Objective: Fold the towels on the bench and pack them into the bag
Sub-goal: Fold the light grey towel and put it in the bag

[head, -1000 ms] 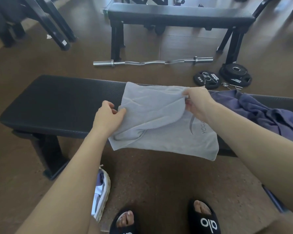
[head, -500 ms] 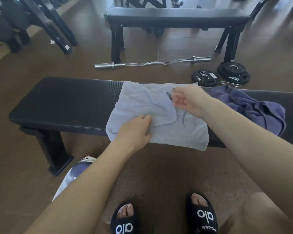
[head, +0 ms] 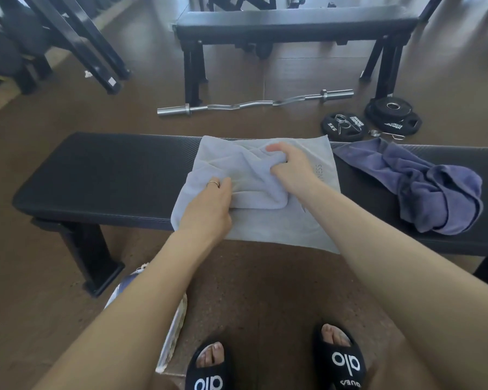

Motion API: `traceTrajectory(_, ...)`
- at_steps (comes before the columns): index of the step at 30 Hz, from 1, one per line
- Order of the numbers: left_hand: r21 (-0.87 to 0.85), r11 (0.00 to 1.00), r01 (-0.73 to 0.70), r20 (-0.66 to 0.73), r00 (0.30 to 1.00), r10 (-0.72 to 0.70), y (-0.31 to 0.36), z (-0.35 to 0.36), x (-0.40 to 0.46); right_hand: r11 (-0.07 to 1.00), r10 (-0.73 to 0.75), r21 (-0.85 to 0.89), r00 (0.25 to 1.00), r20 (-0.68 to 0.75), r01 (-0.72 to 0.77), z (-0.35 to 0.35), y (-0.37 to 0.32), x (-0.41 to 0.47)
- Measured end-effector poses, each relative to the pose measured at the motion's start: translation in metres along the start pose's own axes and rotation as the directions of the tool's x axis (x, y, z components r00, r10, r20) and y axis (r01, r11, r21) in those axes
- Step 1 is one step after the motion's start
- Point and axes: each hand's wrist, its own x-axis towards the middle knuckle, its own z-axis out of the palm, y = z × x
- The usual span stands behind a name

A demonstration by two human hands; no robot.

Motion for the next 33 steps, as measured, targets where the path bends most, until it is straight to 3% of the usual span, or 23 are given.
traceTrajectory(4,-0.158,0.987,-0.033,-0.023,0.999,0.030,-0.014,-0.020,-0.002,0.970,0.092,0.230,0.995,-0.035,-0.082,-0.014,-0.005,0.012)
traceTrajectory(7,-0.393,0.917,-0.070,-0.011,0.997,0.071,-0.011,-0.043,-0.013,0.863,0.105,0.499,0.994,-0.028,-0.077,-0.028,-0.023,0.024)
traceTrajectory(10,-0.517,0.846,-0.128,0.044,0.984,0.175,-0.002,-0.062,-0.027,0.764,0.102,0.639,0.995,0.013,-0.086,-0.042,-0.047,0.036)
traceTrajectory(13,-0.493,0.855,-0.162,0.087,0.968,0.234,0.000,-0.064,-0.033,0.803,0.090,0.589,0.995,0.037,-0.095,-0.051,-0.059,0.042)
traceTrajectory(18,-0.428,0.861,-0.275,0.177,0.909,0.378,0.019,-0.034,-0.023,0.962,0.140,0.241,0.989,-0.048,-0.125,-0.055,-0.033,0.036)
traceTrajectory(20,-0.416,0.859,-0.299,0.244,0.873,0.423,0.024,-0.016,-0.020,0.977,0.181,0.133,0.979,-0.090,-0.168,-0.059,-0.007,0.024)
traceTrajectory(23,-0.355,0.876,-0.327,0.261,0.865,0.429,0.022,0.000,-0.014,0.960,0.262,0.126,0.960,-0.103,-0.248,-0.060,0.034,0.006)
traceTrajectory(26,-0.375,0.901,-0.218,0.088,0.959,0.269,0.008,-0.002,-0.001,0.966,0.249,0.102,0.961,-0.119,-0.237,-0.065,0.041,-0.002)
traceTrajectory(29,-0.307,0.951,0.020,-0.101,0.993,-0.053,-0.022,-0.008,0.006,0.972,0.231,0.074,0.968,-0.094,-0.224,-0.064,0.034,-0.010)
traceTrajectory(31,-0.262,0.939,0.223,-0.079,0.965,-0.252,-0.043,-0.008,0.004,0.980,0.188,-0.058,0.980,-0.063,-0.192,-0.059,0.033,-0.016)
traceTrajectory(33,-0.299,0.883,0.362,0.018,0.927,-0.375,-0.055,-0.008,-0.002,0.979,0.192,-0.055,0.981,-0.037,-0.194,-0.055,0.031,-0.020)
